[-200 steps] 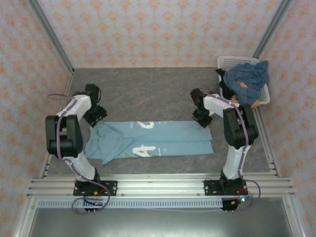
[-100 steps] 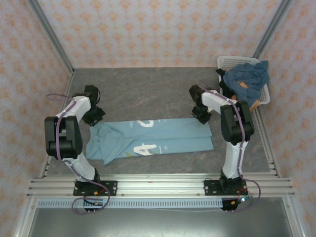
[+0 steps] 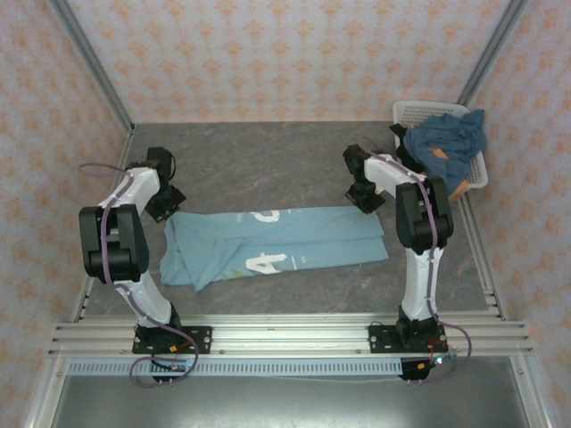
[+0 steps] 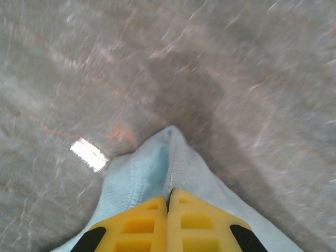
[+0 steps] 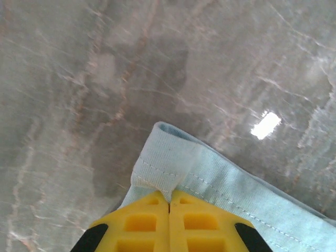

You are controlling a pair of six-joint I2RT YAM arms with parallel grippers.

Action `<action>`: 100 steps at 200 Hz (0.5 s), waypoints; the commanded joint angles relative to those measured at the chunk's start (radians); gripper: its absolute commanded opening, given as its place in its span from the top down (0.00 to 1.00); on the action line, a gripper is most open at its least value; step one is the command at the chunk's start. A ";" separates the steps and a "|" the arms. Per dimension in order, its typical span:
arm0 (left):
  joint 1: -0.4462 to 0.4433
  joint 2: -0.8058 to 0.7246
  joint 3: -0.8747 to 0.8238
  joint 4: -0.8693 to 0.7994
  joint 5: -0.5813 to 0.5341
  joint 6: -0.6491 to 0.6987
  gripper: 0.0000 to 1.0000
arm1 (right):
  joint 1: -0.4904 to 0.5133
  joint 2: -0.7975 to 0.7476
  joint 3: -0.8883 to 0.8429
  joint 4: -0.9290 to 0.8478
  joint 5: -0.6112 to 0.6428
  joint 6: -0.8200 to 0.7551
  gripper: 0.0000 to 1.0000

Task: Fold and stack the t-shirts

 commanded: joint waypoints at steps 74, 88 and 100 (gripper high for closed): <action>0.004 -0.054 -0.068 -0.104 -0.153 0.056 0.64 | -0.002 -0.014 0.047 -0.033 0.039 -0.053 0.82; -0.012 -0.134 -0.092 -0.119 -0.190 0.053 0.56 | 0.004 -0.047 0.047 -0.024 0.045 -0.081 0.71; -0.034 -0.205 -0.127 -0.137 -0.190 0.048 0.52 | 0.010 -0.081 0.041 -0.015 0.049 -0.101 0.63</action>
